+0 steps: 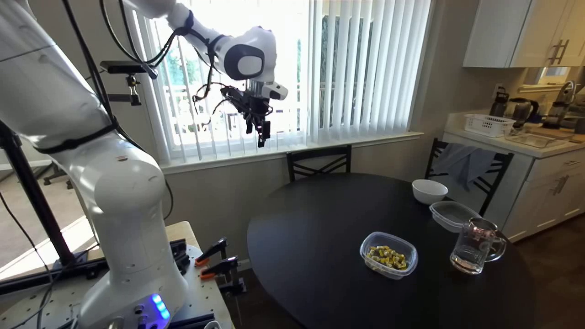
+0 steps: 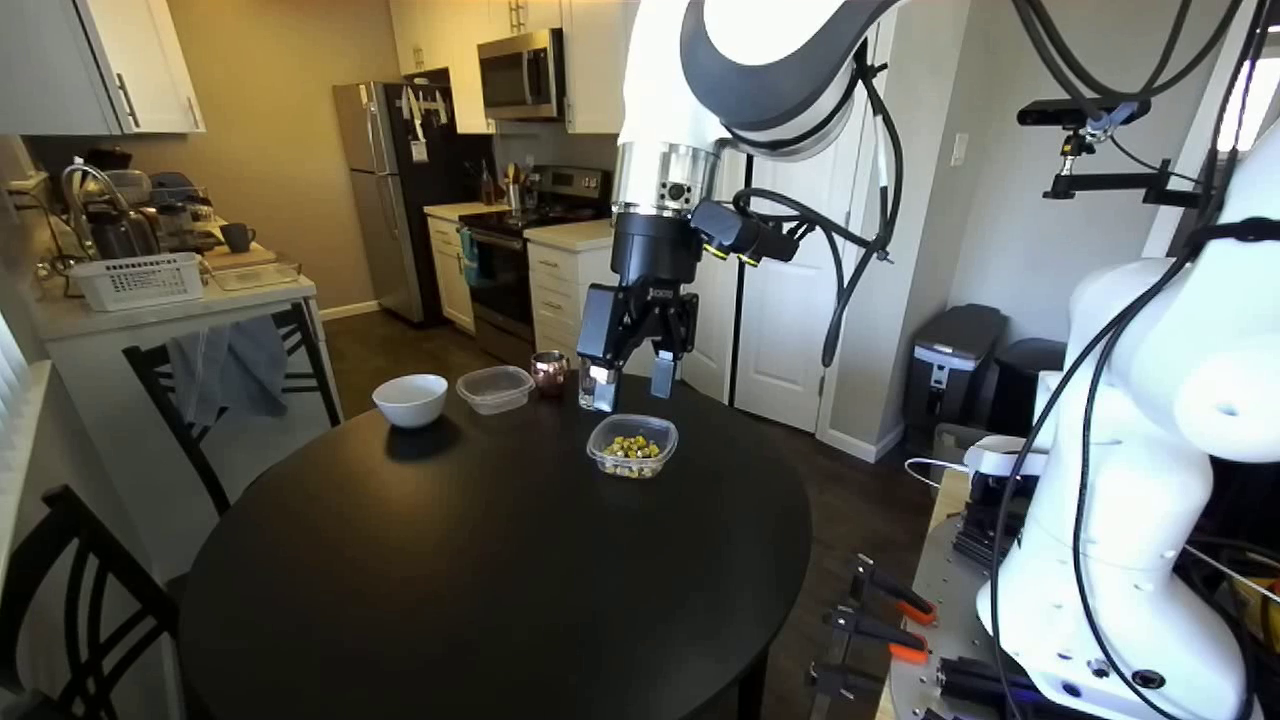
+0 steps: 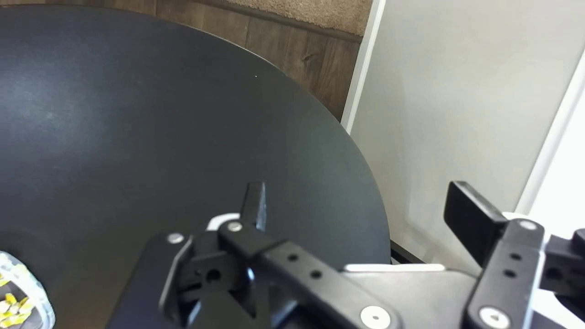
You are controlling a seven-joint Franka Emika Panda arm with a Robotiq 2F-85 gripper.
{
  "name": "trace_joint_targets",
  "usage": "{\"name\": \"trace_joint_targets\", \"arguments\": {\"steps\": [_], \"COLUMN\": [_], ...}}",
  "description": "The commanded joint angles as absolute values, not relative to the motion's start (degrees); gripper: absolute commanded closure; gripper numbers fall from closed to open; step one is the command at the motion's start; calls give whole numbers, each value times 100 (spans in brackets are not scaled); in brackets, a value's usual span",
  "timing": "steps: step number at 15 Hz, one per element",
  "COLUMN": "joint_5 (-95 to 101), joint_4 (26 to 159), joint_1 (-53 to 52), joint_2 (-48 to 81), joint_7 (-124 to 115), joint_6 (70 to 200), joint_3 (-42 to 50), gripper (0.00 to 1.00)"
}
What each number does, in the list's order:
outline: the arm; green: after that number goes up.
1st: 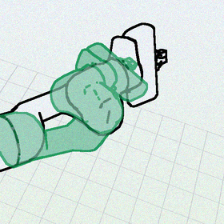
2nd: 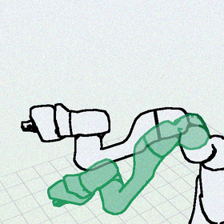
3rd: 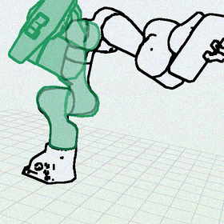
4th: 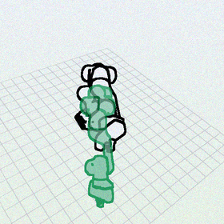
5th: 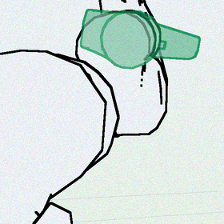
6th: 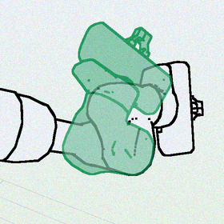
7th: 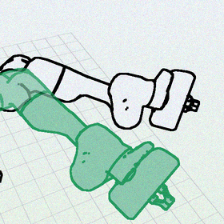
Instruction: Pick up the clear lunch box with candy in it and pour all the candy on the table
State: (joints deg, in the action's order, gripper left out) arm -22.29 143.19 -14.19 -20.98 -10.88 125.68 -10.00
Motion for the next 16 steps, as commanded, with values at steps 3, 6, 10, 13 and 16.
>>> {"name": "trace_joint_targets", "arguments": {"steps": [3, 6, 10, 13, 16], "joint_5": [-1790, -1631, -1775, -1756, -1685], "joint_4": [13682, 12899, 11853, 11207, 11294], "joint_1": [-777, -344, -44, 80, 136], "joint_2": [-1787, -1228, -14, 794, 772], "joint_7": [164, 625, 596, 559, 468], "joint_6": [11495, 10909, 10636, 10815, 10820], "joint_3": [-117, 400, 599, 534, 471], "gripper": [0, 0, 0, 0, 0]}}
